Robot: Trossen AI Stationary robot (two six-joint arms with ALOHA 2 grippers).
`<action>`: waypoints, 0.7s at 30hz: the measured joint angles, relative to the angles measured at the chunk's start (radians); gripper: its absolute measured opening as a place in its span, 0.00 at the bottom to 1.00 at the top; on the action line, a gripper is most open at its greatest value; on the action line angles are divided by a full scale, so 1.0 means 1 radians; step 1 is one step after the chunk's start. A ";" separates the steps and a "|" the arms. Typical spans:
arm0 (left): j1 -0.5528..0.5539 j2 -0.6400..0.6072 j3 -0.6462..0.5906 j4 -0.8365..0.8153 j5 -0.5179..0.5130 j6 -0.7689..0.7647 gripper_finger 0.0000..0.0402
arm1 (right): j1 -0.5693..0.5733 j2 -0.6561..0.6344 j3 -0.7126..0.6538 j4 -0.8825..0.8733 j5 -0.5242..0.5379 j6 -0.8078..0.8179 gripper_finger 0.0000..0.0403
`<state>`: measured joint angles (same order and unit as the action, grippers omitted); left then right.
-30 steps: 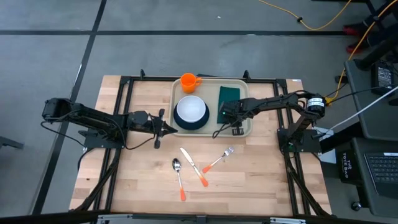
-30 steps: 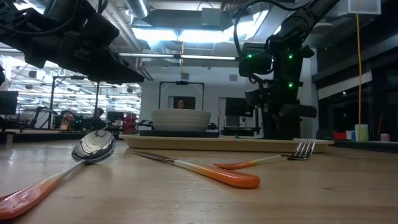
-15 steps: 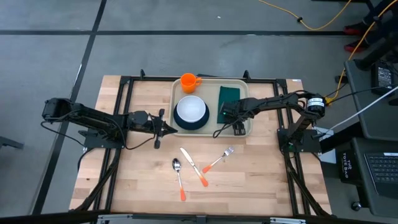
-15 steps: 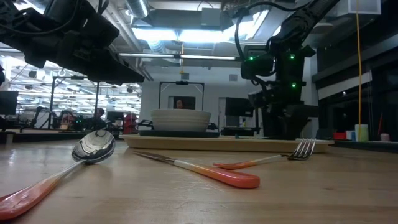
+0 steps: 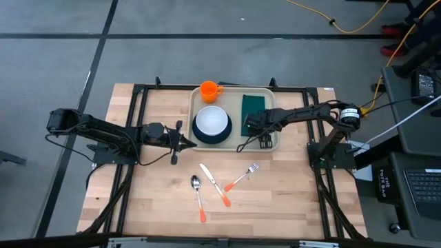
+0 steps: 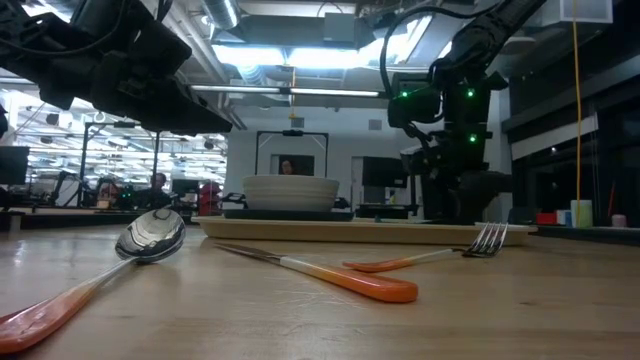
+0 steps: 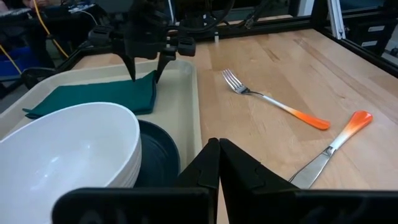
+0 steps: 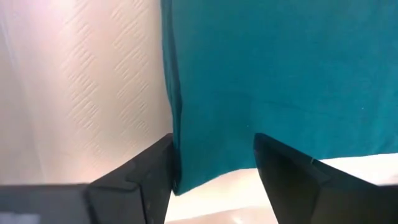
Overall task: Set up tray
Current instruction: Put the dark green napkin on the gray tray, then put the orange fork on top of the dark green napkin on the gray tray
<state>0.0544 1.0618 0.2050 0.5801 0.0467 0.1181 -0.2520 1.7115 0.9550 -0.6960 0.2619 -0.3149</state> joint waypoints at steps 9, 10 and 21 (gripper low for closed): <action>0.000 0.000 0.000 0.000 0.000 0.000 0.01 | 0.000 0.000 0.000 -0.078 0.027 0.058 0.53; 0.000 0.000 0.000 0.000 0.000 0.000 0.01 | 0.000 0.000 0.000 -0.090 0.032 0.076 0.53; 0.000 0.000 0.000 -0.001 0.000 0.031 0.01 | 0.003 -0.012 0.000 -0.130 -0.023 0.111 0.53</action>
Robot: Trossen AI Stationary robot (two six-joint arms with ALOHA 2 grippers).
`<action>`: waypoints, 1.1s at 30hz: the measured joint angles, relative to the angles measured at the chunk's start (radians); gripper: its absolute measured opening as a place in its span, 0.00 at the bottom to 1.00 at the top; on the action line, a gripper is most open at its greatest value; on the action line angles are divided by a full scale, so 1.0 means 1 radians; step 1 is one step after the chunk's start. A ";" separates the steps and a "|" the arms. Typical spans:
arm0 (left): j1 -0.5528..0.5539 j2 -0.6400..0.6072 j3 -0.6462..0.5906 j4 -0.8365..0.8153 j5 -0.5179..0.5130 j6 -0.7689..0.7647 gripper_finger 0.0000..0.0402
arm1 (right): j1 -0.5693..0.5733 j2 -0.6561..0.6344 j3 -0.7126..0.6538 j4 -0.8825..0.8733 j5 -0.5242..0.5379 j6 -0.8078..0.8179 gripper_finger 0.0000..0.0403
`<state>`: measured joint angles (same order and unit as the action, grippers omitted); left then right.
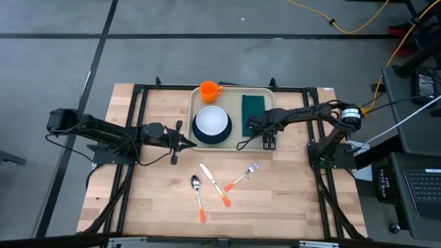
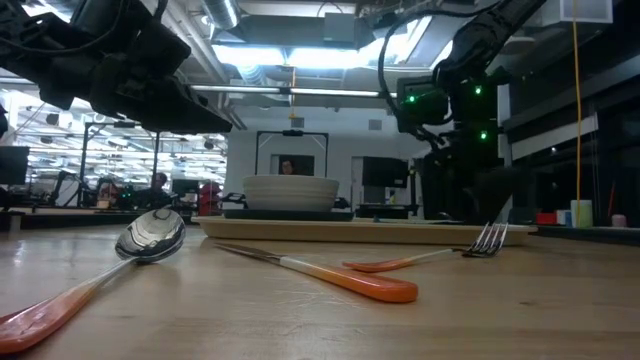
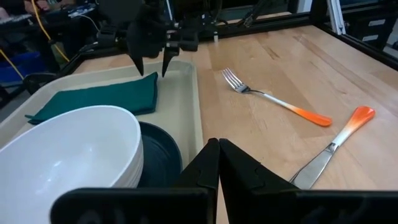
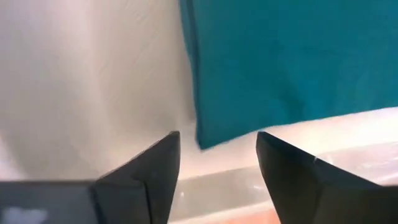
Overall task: Set up tray
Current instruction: Put the orange fork on top of the dark green napkin on the gray tray
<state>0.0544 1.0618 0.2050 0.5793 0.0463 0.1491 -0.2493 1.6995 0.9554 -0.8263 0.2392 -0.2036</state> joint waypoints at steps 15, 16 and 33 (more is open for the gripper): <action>0.000 0.000 0.000 -0.001 0.000 -0.006 0.01 | 0.005 -0.206 0.014 0.108 -0.006 0.047 0.43; 0.000 0.000 0.000 -0.001 0.000 -0.005 0.01 | 0.005 -0.201 0.011 0.131 -0.009 0.047 0.39; 0.000 0.000 0.000 0.000 0.002 -0.006 0.00 | 0.001 -0.116 -0.115 0.264 -0.086 0.121 0.01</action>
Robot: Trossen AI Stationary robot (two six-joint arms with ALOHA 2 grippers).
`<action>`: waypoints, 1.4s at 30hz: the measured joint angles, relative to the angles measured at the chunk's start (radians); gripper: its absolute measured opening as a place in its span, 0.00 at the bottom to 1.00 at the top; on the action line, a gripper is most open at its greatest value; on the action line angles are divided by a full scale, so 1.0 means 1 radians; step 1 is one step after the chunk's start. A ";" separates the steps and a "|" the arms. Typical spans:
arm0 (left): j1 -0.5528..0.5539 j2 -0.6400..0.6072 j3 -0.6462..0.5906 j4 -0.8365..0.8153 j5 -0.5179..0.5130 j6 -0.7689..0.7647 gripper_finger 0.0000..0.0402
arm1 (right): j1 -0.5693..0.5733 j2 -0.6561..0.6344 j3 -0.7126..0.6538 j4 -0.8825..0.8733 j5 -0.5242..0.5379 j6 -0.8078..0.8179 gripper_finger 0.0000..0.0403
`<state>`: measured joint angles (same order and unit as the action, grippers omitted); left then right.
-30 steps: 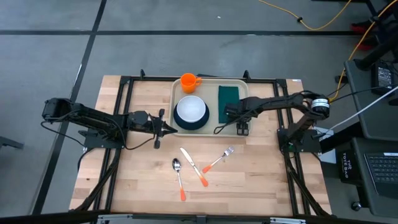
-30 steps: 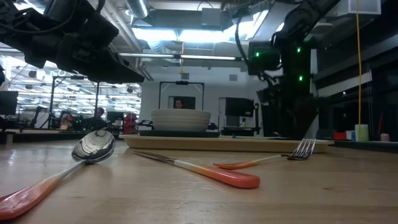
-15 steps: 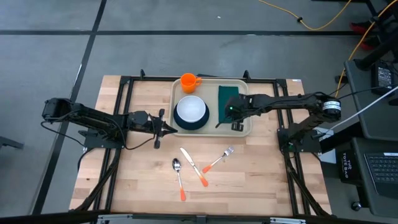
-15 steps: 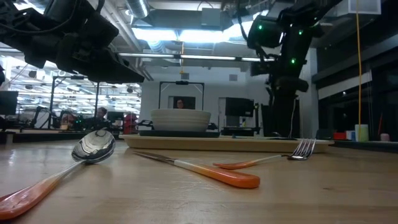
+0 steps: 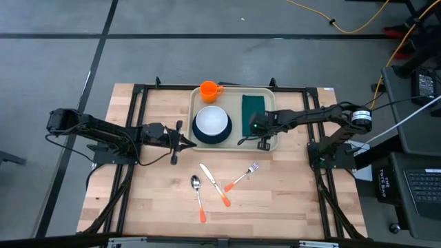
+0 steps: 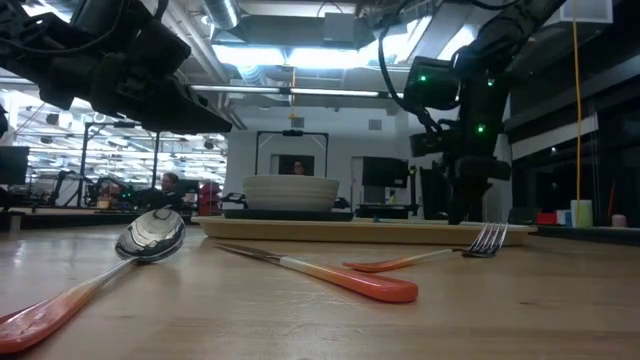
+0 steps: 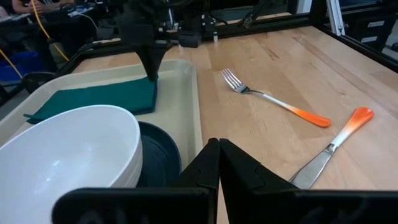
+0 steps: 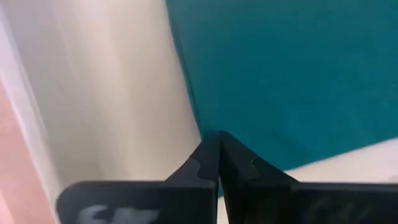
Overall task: Set up tray
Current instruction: Put the orange fork on top of the dark green napkin on the gray tray
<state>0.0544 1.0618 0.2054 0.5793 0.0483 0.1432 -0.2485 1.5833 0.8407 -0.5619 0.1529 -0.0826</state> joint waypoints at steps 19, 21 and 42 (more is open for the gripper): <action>0.000 0.000 0.000 0.000 -0.003 0.000 0.01 | 0.001 0.051 -0.008 0.041 -0.017 -0.023 0.00; 0.000 0.000 0.000 0.000 -0.003 0.000 0.01 | 0.001 0.039 -0.006 0.036 -0.012 -0.026 0.00; -0.001 0.000 0.000 0.050 0.003 0.001 0.01 | 0.217 -0.211 0.035 0.063 0.154 0.133 0.00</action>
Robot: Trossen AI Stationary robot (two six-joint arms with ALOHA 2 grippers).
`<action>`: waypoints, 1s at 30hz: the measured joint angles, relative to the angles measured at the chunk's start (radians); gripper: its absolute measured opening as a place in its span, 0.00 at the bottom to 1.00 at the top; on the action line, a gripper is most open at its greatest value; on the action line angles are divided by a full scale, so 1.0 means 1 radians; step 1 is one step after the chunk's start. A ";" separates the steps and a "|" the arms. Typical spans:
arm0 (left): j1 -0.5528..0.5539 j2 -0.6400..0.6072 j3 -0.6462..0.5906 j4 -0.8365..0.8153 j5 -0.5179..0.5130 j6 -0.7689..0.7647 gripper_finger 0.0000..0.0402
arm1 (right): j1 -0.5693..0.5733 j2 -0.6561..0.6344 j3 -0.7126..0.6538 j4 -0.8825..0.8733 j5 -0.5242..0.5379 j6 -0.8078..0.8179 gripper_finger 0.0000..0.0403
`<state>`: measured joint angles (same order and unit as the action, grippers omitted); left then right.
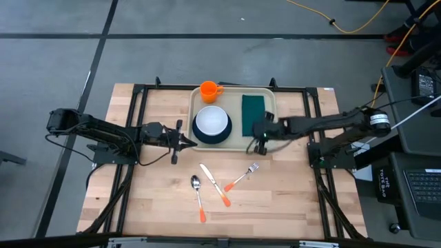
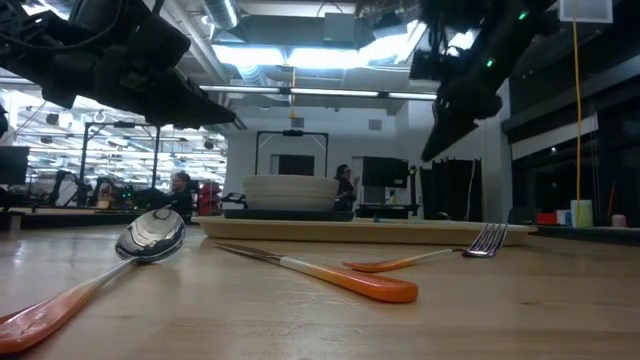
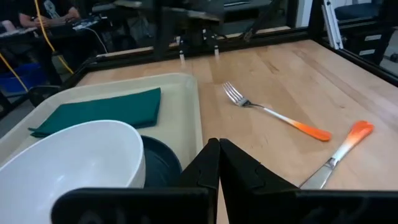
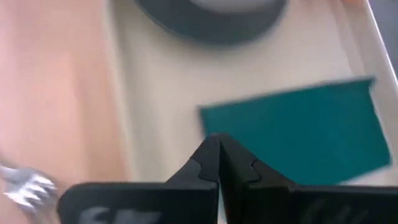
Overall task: Set up tray
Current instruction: Put the orange fork on top of the dark green napkin on the gray tray
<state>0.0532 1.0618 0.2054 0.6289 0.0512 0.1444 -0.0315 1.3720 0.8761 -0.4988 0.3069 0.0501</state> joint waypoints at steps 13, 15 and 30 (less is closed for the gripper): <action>-0.102 0.000 0.000 -0.004 0.002 0.077 0.00 | 0.352 0.000 -0.139 0.267 0.253 0.318 0.00; -0.119 0.000 0.000 -0.004 -0.005 0.078 0.00 | 0.389 0.000 -0.145 0.311 0.288 0.344 0.01; -0.130 0.000 0.000 -0.004 -0.009 0.079 0.01 | 0.393 0.000 -0.144 0.383 0.301 0.271 0.04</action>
<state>-0.0769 1.0618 0.2054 0.6247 0.0418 0.2234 0.3615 1.3716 0.7319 -0.1156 0.6082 0.3209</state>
